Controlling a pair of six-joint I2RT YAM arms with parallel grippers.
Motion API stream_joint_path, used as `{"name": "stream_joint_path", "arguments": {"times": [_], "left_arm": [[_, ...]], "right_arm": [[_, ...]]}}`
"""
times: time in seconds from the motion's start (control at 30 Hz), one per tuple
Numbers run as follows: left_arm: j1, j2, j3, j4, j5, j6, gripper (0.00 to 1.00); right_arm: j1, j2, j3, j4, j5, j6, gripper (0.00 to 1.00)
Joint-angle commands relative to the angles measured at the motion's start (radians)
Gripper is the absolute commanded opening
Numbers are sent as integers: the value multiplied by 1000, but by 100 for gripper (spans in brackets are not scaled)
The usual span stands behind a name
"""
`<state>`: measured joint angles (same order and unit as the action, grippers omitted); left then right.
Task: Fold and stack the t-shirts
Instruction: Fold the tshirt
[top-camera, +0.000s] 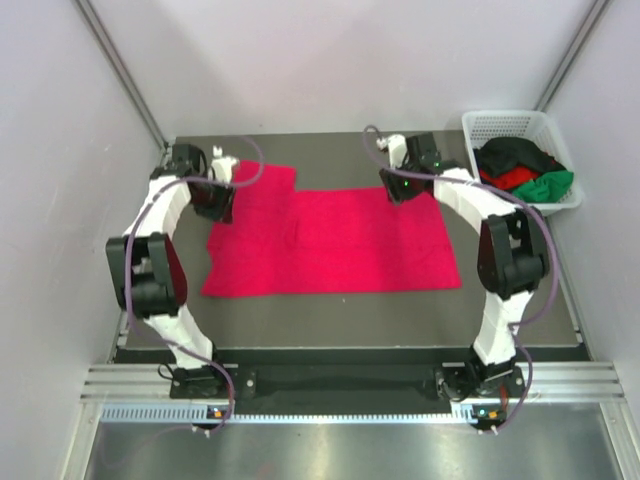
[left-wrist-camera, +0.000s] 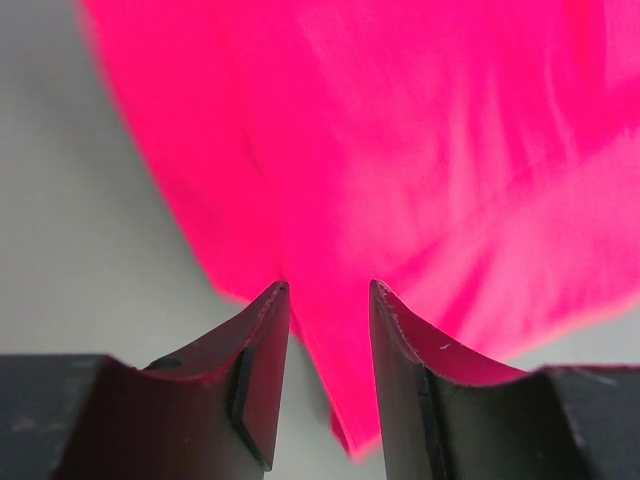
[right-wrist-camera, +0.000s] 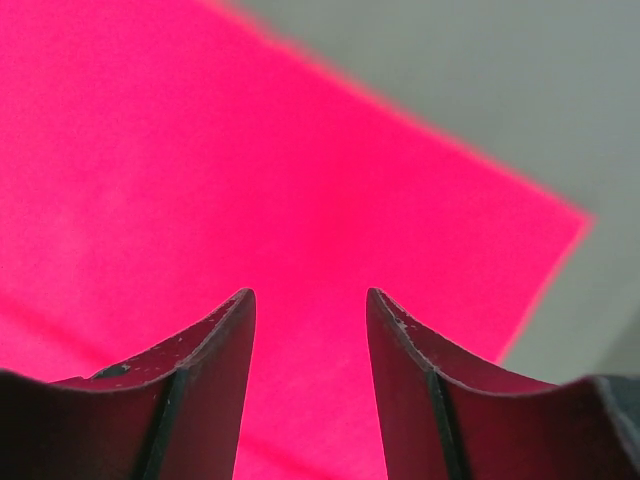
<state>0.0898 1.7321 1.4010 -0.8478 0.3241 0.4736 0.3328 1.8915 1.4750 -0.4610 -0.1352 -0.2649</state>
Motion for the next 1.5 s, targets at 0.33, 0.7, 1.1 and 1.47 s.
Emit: {"name": "stream_joint_path", "arguments": {"times": [0.33,0.7,1.1,1.47], "left_arm": [[-13,490,507,276,32,-354,45],[-15,695,759,461,-53,-395,47],[-22,885,951,549,-145,-374,50],[-32,936,997,515,-71,-398,42]], "right_arm": [[-161,228,334,-19,-70,56,46],[-227,268,366,-31,-66,33,46],[-245,325,386,-59,-119,3,48],[-252,305,352,-84,-118,-7,49]]}}
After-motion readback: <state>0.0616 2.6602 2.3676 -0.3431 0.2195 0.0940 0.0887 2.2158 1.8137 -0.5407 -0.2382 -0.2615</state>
